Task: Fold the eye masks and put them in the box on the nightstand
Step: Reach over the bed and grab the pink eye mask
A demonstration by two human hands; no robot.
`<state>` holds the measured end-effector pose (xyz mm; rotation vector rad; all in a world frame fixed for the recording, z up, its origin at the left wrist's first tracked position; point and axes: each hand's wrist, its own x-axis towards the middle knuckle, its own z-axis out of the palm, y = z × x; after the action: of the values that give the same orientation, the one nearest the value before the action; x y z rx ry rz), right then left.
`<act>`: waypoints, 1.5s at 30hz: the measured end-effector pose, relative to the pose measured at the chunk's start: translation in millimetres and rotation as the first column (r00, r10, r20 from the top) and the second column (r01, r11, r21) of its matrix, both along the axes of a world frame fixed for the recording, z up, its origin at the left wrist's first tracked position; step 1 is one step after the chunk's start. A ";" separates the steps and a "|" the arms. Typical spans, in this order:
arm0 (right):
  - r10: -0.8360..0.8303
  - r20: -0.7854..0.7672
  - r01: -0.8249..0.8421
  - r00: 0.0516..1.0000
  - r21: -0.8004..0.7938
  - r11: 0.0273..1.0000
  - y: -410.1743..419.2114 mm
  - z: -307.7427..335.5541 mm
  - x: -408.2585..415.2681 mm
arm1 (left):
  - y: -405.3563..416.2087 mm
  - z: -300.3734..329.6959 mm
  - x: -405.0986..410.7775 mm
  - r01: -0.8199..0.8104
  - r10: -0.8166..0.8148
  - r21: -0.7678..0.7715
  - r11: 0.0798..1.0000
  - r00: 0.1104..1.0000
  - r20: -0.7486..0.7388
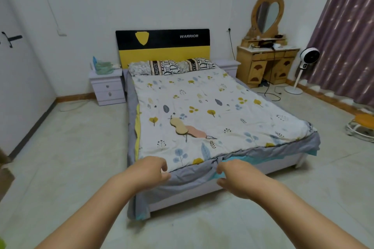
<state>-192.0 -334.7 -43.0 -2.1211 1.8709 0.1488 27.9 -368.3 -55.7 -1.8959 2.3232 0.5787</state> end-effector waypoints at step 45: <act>-0.317 0.050 0.279 0.947 0.360 0.890 -621.2 -276.5 -87.9 | -635.3 -260.2 -128.1 0.032 -0.042 0.358 0.933 0.999 0.021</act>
<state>-279.8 -956.0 -319.5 -1.5578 1.9145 0.2695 -100.2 -1003.6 -315.9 -1.6764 2.0568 0.8937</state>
